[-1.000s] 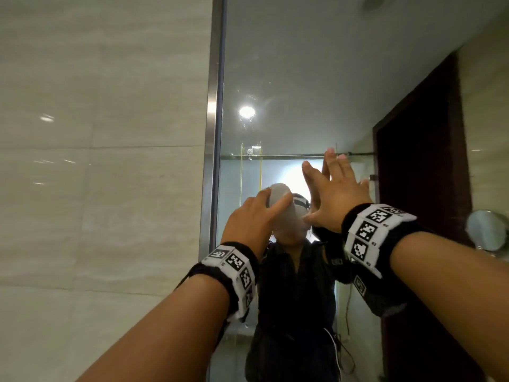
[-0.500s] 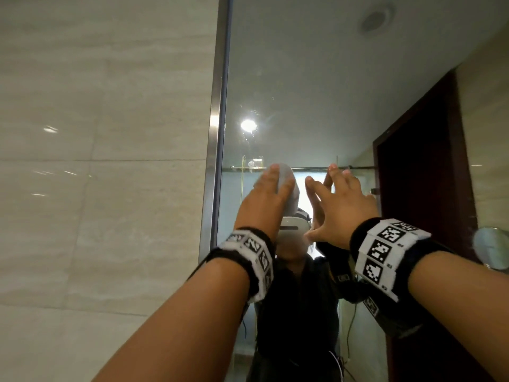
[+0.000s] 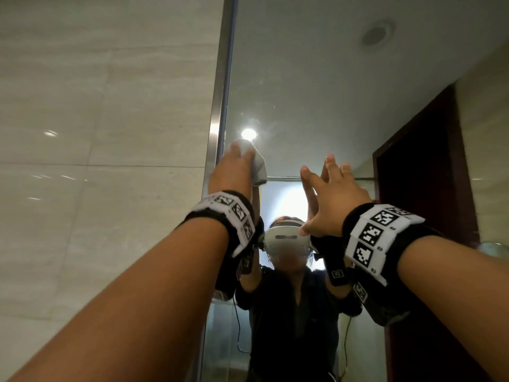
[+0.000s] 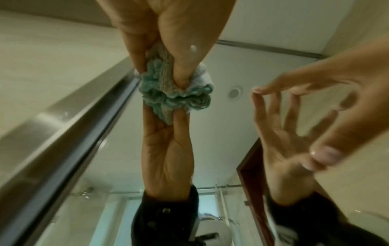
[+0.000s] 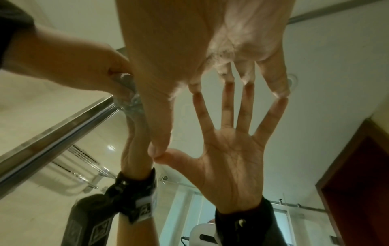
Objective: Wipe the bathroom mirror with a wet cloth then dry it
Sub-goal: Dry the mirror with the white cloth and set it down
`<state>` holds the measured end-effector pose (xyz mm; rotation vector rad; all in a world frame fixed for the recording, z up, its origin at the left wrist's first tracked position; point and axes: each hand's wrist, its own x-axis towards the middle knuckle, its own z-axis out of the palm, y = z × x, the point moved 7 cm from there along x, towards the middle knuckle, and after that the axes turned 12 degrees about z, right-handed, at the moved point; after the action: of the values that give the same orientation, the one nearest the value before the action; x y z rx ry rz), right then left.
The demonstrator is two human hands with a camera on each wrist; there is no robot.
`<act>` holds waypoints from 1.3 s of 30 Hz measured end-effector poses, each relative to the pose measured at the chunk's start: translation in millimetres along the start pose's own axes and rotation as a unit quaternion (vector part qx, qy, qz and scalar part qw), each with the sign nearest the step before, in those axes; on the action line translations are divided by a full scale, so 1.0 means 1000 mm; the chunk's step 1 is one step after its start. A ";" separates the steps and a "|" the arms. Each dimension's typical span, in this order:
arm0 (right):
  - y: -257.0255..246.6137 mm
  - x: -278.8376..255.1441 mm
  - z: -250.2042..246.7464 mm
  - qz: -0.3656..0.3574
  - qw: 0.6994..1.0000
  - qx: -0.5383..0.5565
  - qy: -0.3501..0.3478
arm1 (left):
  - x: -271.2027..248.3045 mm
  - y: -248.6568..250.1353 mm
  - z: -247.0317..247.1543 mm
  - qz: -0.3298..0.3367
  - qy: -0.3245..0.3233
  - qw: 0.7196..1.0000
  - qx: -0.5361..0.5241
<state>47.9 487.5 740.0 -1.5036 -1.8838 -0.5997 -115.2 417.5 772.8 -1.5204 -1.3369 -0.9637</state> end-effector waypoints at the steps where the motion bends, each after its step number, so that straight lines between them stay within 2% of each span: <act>1: 0.000 0.000 0.000 -0.001 1.000 0.001 0.004 | -0.007 0.008 0.007 0.018 -0.001 1.000 -0.006; 5: -0.001 -0.001 0.000 0.003 1.000 0.000 0.002 | -0.036 0.035 0.024 0.110 -0.004 0.994 -0.014; 7: -0.001 -0.002 0.001 0.005 1.000 0.001 -0.001 | -0.037 0.035 0.021 0.117 -0.005 0.993 -0.020; 9: -0.001 -0.002 0.001 0.006 1.000 0.002 -0.003 | -0.028 0.027 0.011 0.099 0.012 0.995 -0.021; 12: 0.000 -0.003 0.001 0.005 1.000 -0.001 -0.010 | -0.009 0.004 -0.014 0.019 0.058 0.998 -0.001; 14: 0.000 -0.002 0.001 0.004 1.000 -0.001 -0.011 | 0.004 -0.009 -0.016 -0.024 0.061 0.998 0.006; 18: 0.000 0.000 0.002 0.002 1.000 0.000 -0.013 | 0.026 -0.020 -0.015 -0.024 0.054 0.998 -0.028; 20: 0.000 0.001 0.003 0.001 1.000 0.000 -0.011 | 0.036 -0.007 -0.011 0.015 0.026 0.999 -0.019; 23: 0.000 0.001 0.003 0.002 1.000 0.003 -0.003 | 0.031 0.017 0.006 0.061 0.031 0.997 -0.040; 27: 0.000 0.000 0.003 0.008 1.000 0.005 -0.002 | 0.022 0.041 0.037 0.131 -0.035 0.991 -0.016; 30: 0.000 -0.002 0.003 0.006 1.000 0.005 -0.007 | 0.028 0.023 0.025 0.086 -0.022 0.994 -0.063; 34: 0.000 -0.003 0.003 0.004 1.000 0.011 -0.023 | 0.042 -0.024 0.000 -0.013 0.003 0.999 -0.031; 39: -0.001 -0.002 0.003 0.003 0.999 0.018 -0.030 | 0.058 -0.016 -0.002 -0.005 -0.015 1.000 -0.016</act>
<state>46.6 488.3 736.8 -1.5180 -1.9250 -0.5204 -123.7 434.9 830.2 -1.5597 -1.3567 -0.9765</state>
